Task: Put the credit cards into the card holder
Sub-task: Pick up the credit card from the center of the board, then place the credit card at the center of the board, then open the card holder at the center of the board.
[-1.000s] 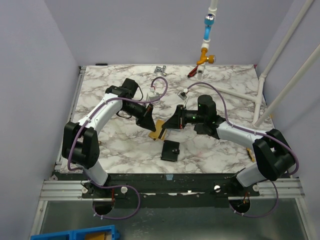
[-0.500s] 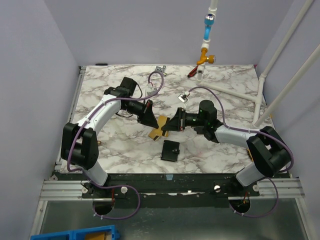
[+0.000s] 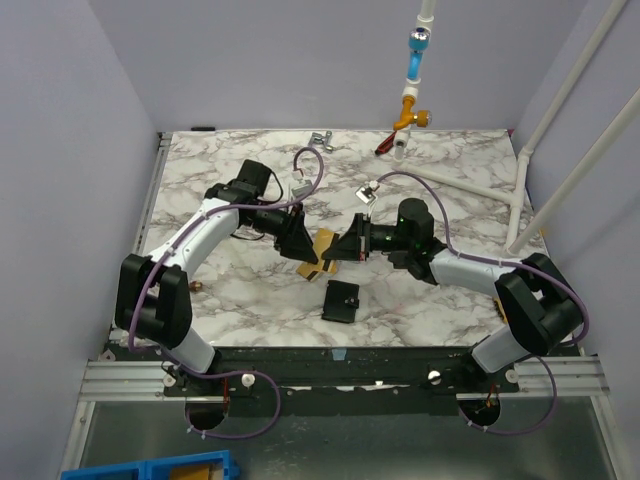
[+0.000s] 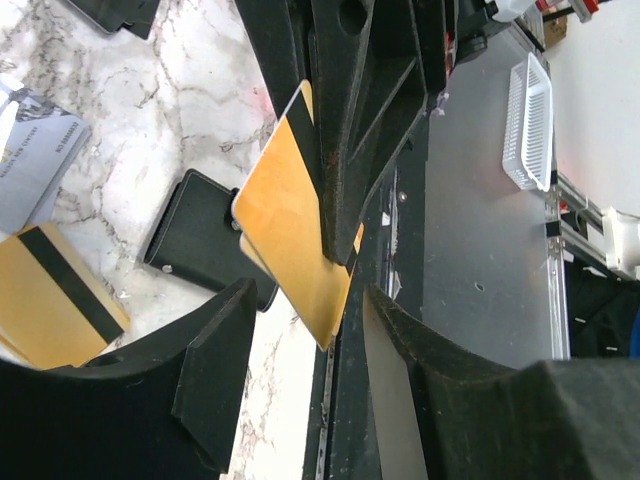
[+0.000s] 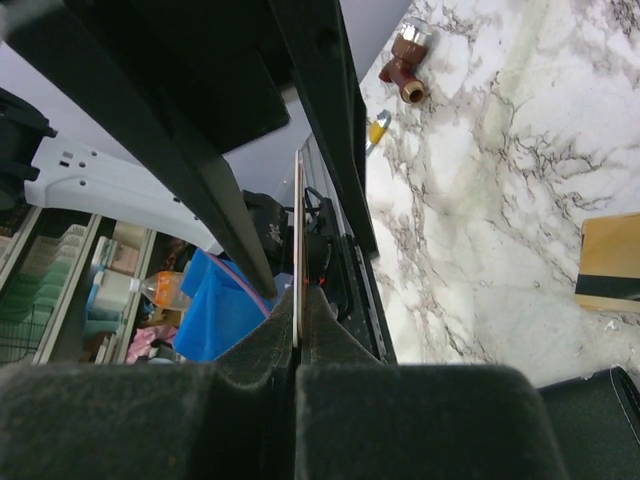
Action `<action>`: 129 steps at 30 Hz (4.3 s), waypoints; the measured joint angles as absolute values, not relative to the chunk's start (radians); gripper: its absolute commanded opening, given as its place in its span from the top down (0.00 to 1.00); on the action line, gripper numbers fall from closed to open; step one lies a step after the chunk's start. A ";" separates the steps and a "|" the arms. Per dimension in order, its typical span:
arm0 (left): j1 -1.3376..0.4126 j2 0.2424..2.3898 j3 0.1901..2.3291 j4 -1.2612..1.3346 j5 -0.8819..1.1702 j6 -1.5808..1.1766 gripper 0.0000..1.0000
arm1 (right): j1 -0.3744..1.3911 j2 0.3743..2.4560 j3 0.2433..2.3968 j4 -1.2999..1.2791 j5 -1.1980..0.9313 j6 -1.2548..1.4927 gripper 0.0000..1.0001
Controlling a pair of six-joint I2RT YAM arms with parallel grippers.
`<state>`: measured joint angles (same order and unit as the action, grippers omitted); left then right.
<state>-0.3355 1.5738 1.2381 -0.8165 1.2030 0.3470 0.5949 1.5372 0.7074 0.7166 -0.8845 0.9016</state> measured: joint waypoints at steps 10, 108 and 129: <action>-0.373 1.573 1.176 -0.759 1.204 0.326 0.76 | 0.595 1.540 0.729 0.739 -0.884 0.925 0.97; -0.379 1.676 1.148 -0.634 0.488 -0.070 0.55 | 0.769 1.592 0.934 -0.467 -0.245 0.628 0.99; -0.501 1.578 1.187 -0.699 0.560 0.110 0.51 | 0.746 1.510 0.909 -0.607 -0.194 0.656 0.99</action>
